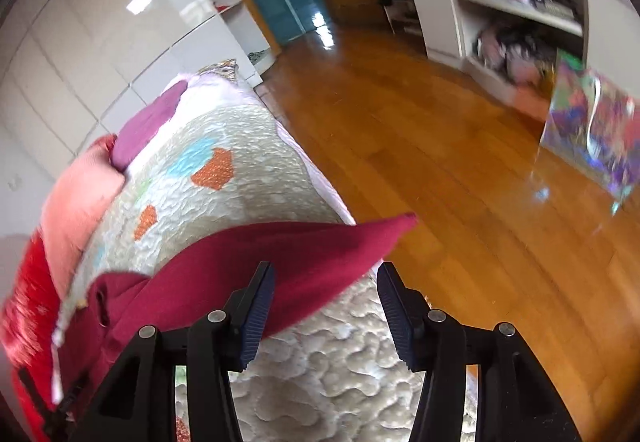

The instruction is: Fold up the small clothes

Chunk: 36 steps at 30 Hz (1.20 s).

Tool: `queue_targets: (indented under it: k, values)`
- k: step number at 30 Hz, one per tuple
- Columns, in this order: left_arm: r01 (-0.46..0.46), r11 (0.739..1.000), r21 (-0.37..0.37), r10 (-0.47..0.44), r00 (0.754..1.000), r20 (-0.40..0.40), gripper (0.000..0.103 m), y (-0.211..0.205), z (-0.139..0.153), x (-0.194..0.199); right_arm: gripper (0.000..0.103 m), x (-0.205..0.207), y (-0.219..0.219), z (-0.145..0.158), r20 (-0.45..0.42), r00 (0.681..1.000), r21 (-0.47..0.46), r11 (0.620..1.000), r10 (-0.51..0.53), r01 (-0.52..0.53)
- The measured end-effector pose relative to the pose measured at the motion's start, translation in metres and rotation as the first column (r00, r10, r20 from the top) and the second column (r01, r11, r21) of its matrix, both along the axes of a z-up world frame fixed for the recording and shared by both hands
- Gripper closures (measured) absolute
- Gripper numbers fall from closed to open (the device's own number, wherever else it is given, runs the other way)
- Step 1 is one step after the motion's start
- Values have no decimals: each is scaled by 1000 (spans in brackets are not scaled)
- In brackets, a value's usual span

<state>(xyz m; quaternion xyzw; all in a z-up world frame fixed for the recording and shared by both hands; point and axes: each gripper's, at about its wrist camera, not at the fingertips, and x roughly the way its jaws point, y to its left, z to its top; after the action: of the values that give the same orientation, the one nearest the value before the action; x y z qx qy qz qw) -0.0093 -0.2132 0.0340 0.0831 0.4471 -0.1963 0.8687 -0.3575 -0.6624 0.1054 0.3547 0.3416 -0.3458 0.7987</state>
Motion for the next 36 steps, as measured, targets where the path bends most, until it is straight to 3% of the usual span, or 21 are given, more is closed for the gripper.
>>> queue_targets:
  k: [5, 8, 10, 12, 13, 15, 18, 23, 26, 30, 33, 34, 36]
  values:
    - [0, 1000, 16, 0, 1000, 5, 20, -3, -1, -1, 52, -7, -21, -15, 141, 989, 193, 981, -46, 18]
    - [-3, 1000, 17, 3, 1000, 3, 20, -3, -1, 0, 52, 1, -36, -28, 150, 985, 242, 969, -83, 45]
    - [-2, 1000, 23, 2, 1000, 4, 20, -4, -1, 1, 53, 10, -48, -47, 163, 982, 326, 944, -100, 42]
    - [-1, 1000, 23, 1, 1000, 4, 20, -4, -1, 0, 80, 11, -53, -61, 192, 974, 395, 918, -117, 32]
    - [1, 1000, 18, -1, 1000, 1, 20, -3, -1, 1, 94, 9, -52, -62, 206, 971, 392, 920, -119, 30]
    - [7, 1000, -11, -7, 1000, -9, 20, 1, 4, 1, 95, 1, -45, -43, 248, 963, 305, 952, -107, 27]
    - [-10, 994, -110, 7, 1000, -27, 20, 19, 23, 6, 96, -1, -29, 6, 306, 952, 151, 988, -11, -37]
    - [-58, 973, -222, 61, 998, 5, 20, 61, 66, 16, 96, 44, 14, 86, 354, 909, -71, 976, 219, -207]
    - [-110, 945, -307, 104, 994, -35, 20, 96, 82, 27, 96, 99, 66, 123, 356, 839, -186, 911, 412, -369]
    - [-204, 907, -369, 200, 979, -51, 20, 145, 89, 35, 96, 187, 152, 138, 365, 681, -240, 771, 635, -590]
    - [-240, 896, -374, 236, 970, -57, 20, 166, 84, 36, 96, 249, 231, 110, 336, 567, -229, 650, 752, -725]
    - [-246, 894, -374, 240, 969, -64, 20, 169, 82, 38, 96, 258, 249, 100, 325, 547, -217, 624, 771, -751]
    - [-255, 892, -373, 239, 967, -89, 20, 174, 73, 41, 96, 294, 306, 54, 279, 486, -158, 539, 828, -827]
